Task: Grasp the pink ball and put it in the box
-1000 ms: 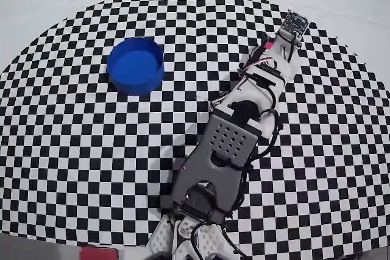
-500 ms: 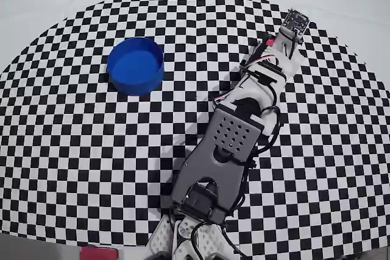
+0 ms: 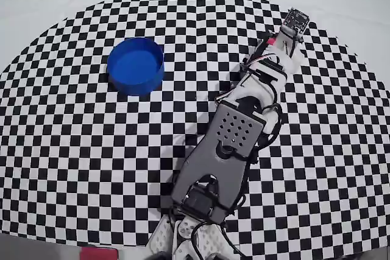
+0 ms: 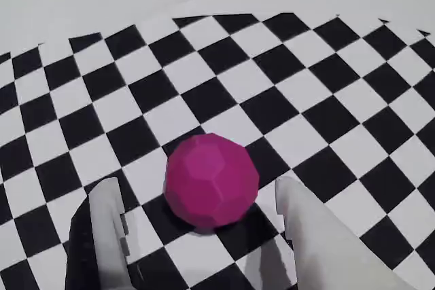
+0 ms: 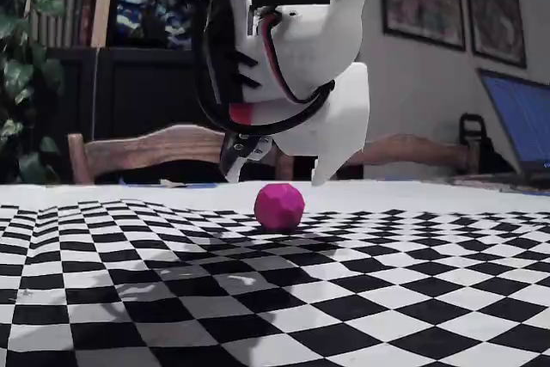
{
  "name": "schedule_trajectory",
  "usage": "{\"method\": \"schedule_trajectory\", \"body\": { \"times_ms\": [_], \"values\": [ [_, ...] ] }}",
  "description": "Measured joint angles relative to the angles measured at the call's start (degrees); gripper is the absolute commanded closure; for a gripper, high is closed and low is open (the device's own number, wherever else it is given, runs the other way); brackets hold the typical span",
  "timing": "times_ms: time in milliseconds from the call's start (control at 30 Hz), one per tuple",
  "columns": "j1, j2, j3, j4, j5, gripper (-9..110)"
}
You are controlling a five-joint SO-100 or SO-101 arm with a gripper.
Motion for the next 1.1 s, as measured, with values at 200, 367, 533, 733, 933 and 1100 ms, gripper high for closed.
{"method": "schedule_trajectory", "body": {
  "times_ms": [200, 367, 533, 733, 933, 1100],
  "values": [
    [0.09, -1.49, -2.02, 0.35, 0.0, 75],
    [0.7, -2.64, -3.69, 0.88, 0.0, 75],
    [1.41, -2.99, -4.13, 0.88, 0.0, 74],
    [1.58, -4.04, -4.75, 1.14, 0.0, 74],
    [1.58, -5.71, -7.12, 1.14, 0.0, 74],
    [1.58, -6.15, -8.0, 1.23, 0.0, 74]
  ]
}}
